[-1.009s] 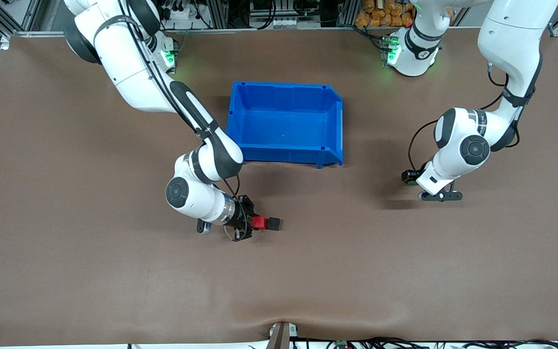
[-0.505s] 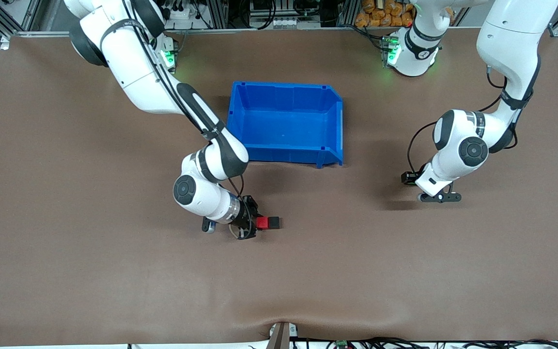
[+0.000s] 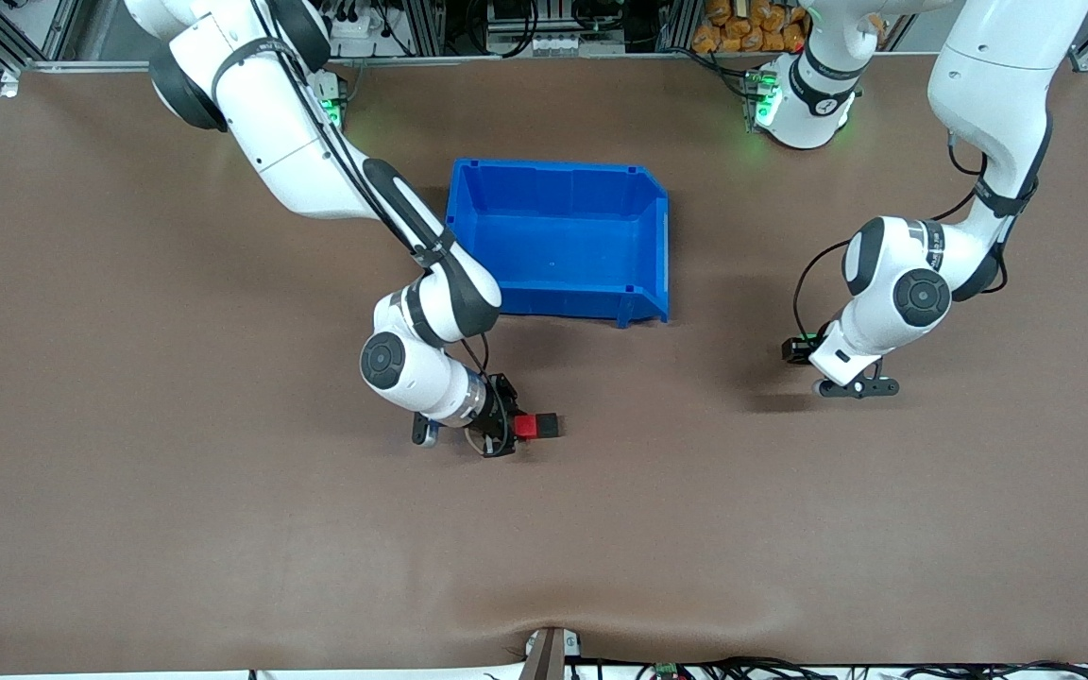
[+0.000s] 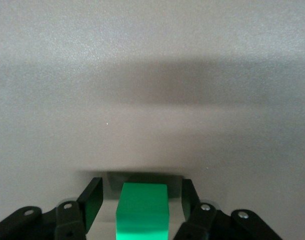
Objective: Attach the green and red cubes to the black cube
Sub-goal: 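Place the red cube against the black cube and open the right gripper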
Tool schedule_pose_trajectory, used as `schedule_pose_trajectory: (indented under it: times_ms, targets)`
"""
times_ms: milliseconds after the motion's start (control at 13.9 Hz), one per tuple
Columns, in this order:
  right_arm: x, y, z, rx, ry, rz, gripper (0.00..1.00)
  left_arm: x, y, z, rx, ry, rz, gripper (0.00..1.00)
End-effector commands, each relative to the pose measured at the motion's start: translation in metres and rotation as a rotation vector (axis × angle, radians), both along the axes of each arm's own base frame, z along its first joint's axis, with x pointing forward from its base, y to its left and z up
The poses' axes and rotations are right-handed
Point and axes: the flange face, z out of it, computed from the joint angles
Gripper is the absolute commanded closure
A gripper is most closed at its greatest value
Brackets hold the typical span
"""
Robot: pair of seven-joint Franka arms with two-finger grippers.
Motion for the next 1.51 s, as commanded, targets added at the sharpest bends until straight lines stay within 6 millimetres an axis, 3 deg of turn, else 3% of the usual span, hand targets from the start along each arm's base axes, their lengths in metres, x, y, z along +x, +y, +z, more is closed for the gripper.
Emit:
schedule_pose_trajectory:
  times_ms: [0, 72, 288, 432, 577, 649, 721, 793, 937, 1081, 1225, 1441]
  targets:
    - [-0.004, 0.017, -0.007, 0.001, -0.014, -0.004, 1.0, 0.004, -0.002, -0.001, 0.005, -0.008, 0.012, 0.39]
    - [-0.004, 0.02, -0.007, 0.006, -0.026, -0.015, 0.96, 0.004, -0.002, -0.002, 0.005, -0.01, 0.012, 0.43]
    - [-0.003, 0.02, -0.011, -0.001, -0.035, -0.028, 0.6, 0.005, -0.002, -0.001, 0.005, -0.01, 0.012, 0.51]
    - [-0.002, 0.019, -0.011, -0.002, -0.036, -0.033, 0.56, 0.005, -0.004, -0.001, 0.005, -0.01, 0.009, 0.63]
    - [-0.003, 0.02, -0.01, -0.001, -0.036, -0.031, 0.51, 0.005, -0.004, 0.0, 0.006, -0.011, 0.017, 0.83]
    - [-0.002, 0.019, -0.009, -0.003, -0.04, -0.028, 0.4, 0.005, -0.005, 0.0, 0.005, -0.011, 0.018, 0.98]
    - [0.001, 0.015, -0.006, -0.023, -0.054, -0.014, 0.09, 0.005, -0.005, 0.0, 0.006, -0.013, 0.026, 1.0]
    - [0.005, 0.012, 0.004, -0.052, -0.08, 0.01, 0.0, 0.005, -0.006, 0.0, 0.008, -0.012, 0.038, 1.0]
    - [0.012, 0.001, 0.023, -0.076, -0.049, 0.032, 0.0, 0.007, -0.007, 0.005, 0.008, -0.02, 0.058, 1.0]
    - [0.032, -0.039, 0.046, -0.128, 0.031, 0.046, 0.0, 0.012, -0.007, 0.015, 0.011, -0.04, 0.115, 1.0]
    - [0.045, -0.055, 0.076, -0.183, 0.033, 0.146, 0.0, 0.019, -0.01, 0.022, 0.011, -0.058, 0.23, 1.0]
    - [0.075, -0.103, 0.105, -0.211, -0.057, 0.301, 0.0, 0.031, -0.028, 0.035, 0.002, -0.081, 0.382, 1.0]
